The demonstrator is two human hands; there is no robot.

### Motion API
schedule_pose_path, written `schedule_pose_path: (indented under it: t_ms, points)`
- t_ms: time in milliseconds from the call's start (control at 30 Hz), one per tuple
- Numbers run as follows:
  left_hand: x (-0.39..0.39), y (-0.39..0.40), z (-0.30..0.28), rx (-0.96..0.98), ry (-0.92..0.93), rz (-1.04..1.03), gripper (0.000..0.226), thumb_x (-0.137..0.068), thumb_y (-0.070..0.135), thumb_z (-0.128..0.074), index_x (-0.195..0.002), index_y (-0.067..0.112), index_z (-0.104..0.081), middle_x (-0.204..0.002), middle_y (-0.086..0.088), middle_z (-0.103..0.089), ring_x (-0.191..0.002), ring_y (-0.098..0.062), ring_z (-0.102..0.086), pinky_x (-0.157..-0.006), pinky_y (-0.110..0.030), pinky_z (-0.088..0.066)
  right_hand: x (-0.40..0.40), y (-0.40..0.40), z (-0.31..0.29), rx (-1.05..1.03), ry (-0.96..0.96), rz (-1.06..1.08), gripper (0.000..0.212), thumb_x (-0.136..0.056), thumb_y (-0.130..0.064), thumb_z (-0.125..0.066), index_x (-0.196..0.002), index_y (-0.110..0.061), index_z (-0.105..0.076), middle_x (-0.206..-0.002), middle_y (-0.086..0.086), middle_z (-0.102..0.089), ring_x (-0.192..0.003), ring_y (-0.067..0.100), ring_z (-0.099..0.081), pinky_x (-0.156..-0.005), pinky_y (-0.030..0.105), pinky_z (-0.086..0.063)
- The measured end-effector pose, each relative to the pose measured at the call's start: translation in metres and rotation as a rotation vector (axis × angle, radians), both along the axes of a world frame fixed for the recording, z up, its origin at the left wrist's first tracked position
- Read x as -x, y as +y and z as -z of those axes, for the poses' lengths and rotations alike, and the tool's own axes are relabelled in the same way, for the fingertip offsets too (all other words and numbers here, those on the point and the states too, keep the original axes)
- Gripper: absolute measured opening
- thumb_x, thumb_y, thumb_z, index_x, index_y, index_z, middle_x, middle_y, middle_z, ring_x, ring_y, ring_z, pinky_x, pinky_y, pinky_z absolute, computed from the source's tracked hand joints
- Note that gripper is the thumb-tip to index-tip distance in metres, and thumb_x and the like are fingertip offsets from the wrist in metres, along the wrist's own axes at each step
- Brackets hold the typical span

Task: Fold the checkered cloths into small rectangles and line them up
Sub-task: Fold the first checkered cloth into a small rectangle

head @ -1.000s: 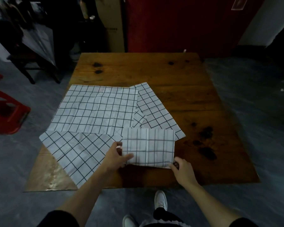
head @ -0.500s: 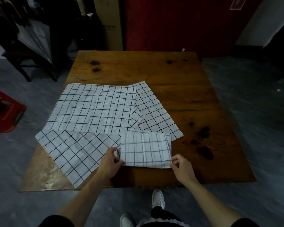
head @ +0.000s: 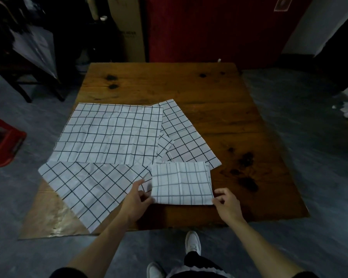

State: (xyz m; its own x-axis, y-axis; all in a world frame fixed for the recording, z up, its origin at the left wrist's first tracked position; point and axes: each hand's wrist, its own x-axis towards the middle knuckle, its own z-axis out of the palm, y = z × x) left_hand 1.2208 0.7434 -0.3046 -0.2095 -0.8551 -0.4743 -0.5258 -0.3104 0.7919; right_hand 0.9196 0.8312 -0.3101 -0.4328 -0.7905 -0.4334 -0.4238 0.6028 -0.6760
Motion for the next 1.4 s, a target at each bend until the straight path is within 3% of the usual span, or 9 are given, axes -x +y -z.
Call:
schedule_pose_path:
  t_ms: [167,367,533,667,767,867,1067,1300,1400]
  points:
    - [0.007,-0.003,-0.002,-0.031,0.075,-0.073,0.059,-0.089,0.022,-0.069,-0.138,0.029,-0.037,-0.092,-0.003,-0.072,-0.089,-0.017,-0.068,-0.084,-0.042,-0.056,0.003,0.008,-0.002,-0.003,0.017,-0.024,0.032,-0.092,-0.018,-0.063,-0.123,-0.021,-0.053,-0.095,-0.008,-0.065,-0.084,-0.002,-0.057,-0.061,0.011,-0.038]
    - [0.024,-0.003,-0.004,0.086,-0.236,-0.021,0.038,-0.092,0.026,-0.062,-0.125,0.022,-0.045,-0.088,0.004,-0.065,-0.079,-0.012,-0.063,-0.063,-0.027,-0.049,0.001,0.017,0.0,0.013,0.09,-0.047,0.039,-0.089,-0.023,-0.067,-0.125,-0.02,-0.052,-0.096,-0.012,-0.062,-0.086,0.001,-0.058,-0.067,0.012,-0.044]
    - [0.031,0.011,-0.009,0.559,-0.529,0.291,0.032,-0.091,0.022,-0.058,-0.122,0.018,-0.057,-0.123,-0.001,-0.058,-0.116,-0.022,-0.052,-0.095,-0.035,-0.046,-0.012,0.015,-0.002,0.156,0.475,-0.354,0.044,-0.093,-0.029,-0.06,-0.135,-0.025,-0.048,-0.133,-0.007,-0.046,-0.124,0.01,-0.043,-0.101,0.025,-0.042]
    - [0.056,0.035,-0.003,0.627,-0.654,0.783,0.071,-0.092,0.016,-0.056,-0.152,0.02,-0.019,-0.162,0.003,-0.007,-0.15,-0.024,-0.007,-0.12,-0.046,-0.019,-0.041,0.006,0.001,0.16,0.493,-0.582,0.057,-0.099,-0.029,-0.049,-0.15,-0.018,-0.028,-0.159,-0.003,-0.018,-0.147,0.015,-0.014,-0.118,0.034,-0.025]
    - [0.07,0.055,0.005,0.627,-0.672,0.972,0.066,-0.102,0.03,-0.039,-0.154,0.022,0.0,-0.158,0.003,0.02,-0.145,-0.019,0.022,-0.122,-0.045,0.003,-0.054,0.0,0.01,0.132,0.501,-0.63,0.067,-0.101,-0.031,-0.045,-0.154,-0.014,-0.009,-0.16,-0.001,0.006,-0.148,0.017,0.01,-0.12,0.033,-0.001]
    - [0.066,0.062,0.013,0.584,-0.69,1.048,0.066,-0.103,0.04,-0.029,-0.153,0.024,0.011,-0.157,0.004,0.025,-0.144,-0.019,0.026,-0.121,-0.044,0.009,-0.048,0.006,0.021,0.101,0.555,-0.64,0.066,-0.101,-0.031,-0.043,-0.154,-0.017,-0.007,-0.16,0.002,0.01,-0.148,0.02,0.013,-0.122,0.04,-0.006]
    - [0.021,0.051,0.027,0.662,-0.677,0.909,0.057,-0.095,0.044,-0.038,-0.149,0.027,-0.034,-0.156,0.005,-0.033,-0.144,-0.019,-0.029,-0.113,-0.043,-0.033,-0.012,0.033,0.029,0.042,0.545,-0.53,0.054,-0.104,-0.029,-0.034,-0.153,-0.033,-0.011,-0.161,-0.003,0.007,-0.147,0.016,0.016,-0.121,0.036,0.001]
    - [0.011,0.037,0.014,0.731,-0.625,0.837,0.038,-0.094,0.036,-0.044,-0.131,0.032,-0.051,-0.136,0.011,-0.051,-0.126,-0.014,-0.047,-0.099,-0.035,-0.047,0.001,0.047,0.02,0.048,0.55,-0.479,0.046,-0.104,-0.03,-0.035,-0.15,-0.031,-0.027,-0.162,-0.001,-0.002,-0.148,0.016,0.011,-0.12,0.034,-0.002]
    - [0.02,0.029,0.008,0.712,-0.591,0.792,0.032,-0.091,0.028,-0.057,-0.122,0.034,-0.056,-0.125,0.011,-0.058,-0.12,-0.015,-0.052,-0.099,-0.036,-0.046,-0.005,0.04,0.018,0.122,0.54,-0.464,0.036,-0.101,-0.029,-0.046,-0.136,-0.025,-0.054,-0.154,-0.003,-0.032,-0.147,0.019,-0.019,-0.116,0.037,-0.023]
